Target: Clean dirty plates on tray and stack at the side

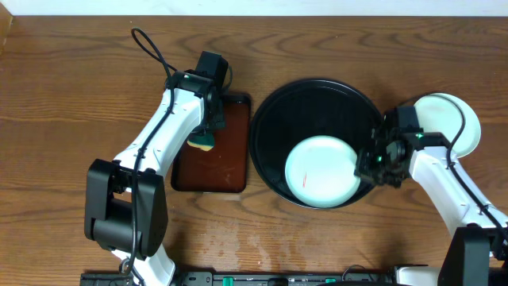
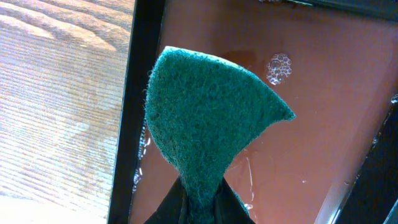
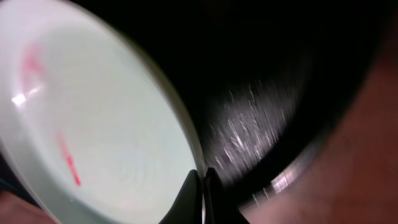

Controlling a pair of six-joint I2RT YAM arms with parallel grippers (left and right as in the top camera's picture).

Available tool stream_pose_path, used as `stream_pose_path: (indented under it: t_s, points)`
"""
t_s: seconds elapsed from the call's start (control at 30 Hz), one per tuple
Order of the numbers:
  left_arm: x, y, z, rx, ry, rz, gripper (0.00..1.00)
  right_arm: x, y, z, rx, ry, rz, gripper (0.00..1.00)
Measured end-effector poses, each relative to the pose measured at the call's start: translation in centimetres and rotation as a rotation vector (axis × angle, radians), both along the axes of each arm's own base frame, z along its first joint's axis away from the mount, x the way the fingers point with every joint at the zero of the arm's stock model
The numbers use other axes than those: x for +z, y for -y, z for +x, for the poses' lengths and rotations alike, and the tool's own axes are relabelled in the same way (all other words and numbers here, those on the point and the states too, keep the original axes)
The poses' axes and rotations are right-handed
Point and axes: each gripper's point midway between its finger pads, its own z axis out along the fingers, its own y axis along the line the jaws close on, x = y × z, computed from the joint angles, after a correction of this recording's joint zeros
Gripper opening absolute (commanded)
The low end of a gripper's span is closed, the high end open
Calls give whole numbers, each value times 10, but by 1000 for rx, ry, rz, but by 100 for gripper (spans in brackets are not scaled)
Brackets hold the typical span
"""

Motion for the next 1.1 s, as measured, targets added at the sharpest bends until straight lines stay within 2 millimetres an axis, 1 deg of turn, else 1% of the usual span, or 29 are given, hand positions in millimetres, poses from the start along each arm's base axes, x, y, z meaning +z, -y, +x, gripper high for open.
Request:
stream_pose_path:
  t_s: [0.07, 0.13, 0.4, 0.47, 0.73, 0.8, 0.93, 1.0, 1.03, 1.1]
  points:
    - [0, 0, 0, 0, 0, 0, 8, 7, 0, 18, -31, 61, 10, 1]
    - [0, 0, 0, 0, 0, 0, 8, 11, 2, 28, -71, 93, 12, 1]
    - [0, 0, 1, 0, 5, -2, 8, 8, 3, 45, -190, 122, 25, 1]
    - [0, 0, 1, 0, 6, -2, 8, 5, 4, 45, -213, 125, 30, 1]
    - [0, 0, 2, 0, 7, -2, 8, -18, 9, 35, -279, 116, 20, 2]
    - [0, 0, 2, 0, 7, -2, 8, -21, 9, 32, -274, 110, 17, 14]
    - [0, 1, 2, 0, 8, -2, 8, -18, 4, 33, -196, 125, 27, 34]
    - [0, 1, 2, 0, 8, -2, 8, -10, 2, 32, -148, 106, 32, 40]
    - [0, 1, 2, 0, 8, -2, 8, -4, 3, 34, -133, 106, 30, 41]
    - [0, 1, 2, 0, 10, -3, 8, 12, 8, 47, -108, 138, 22, 40]
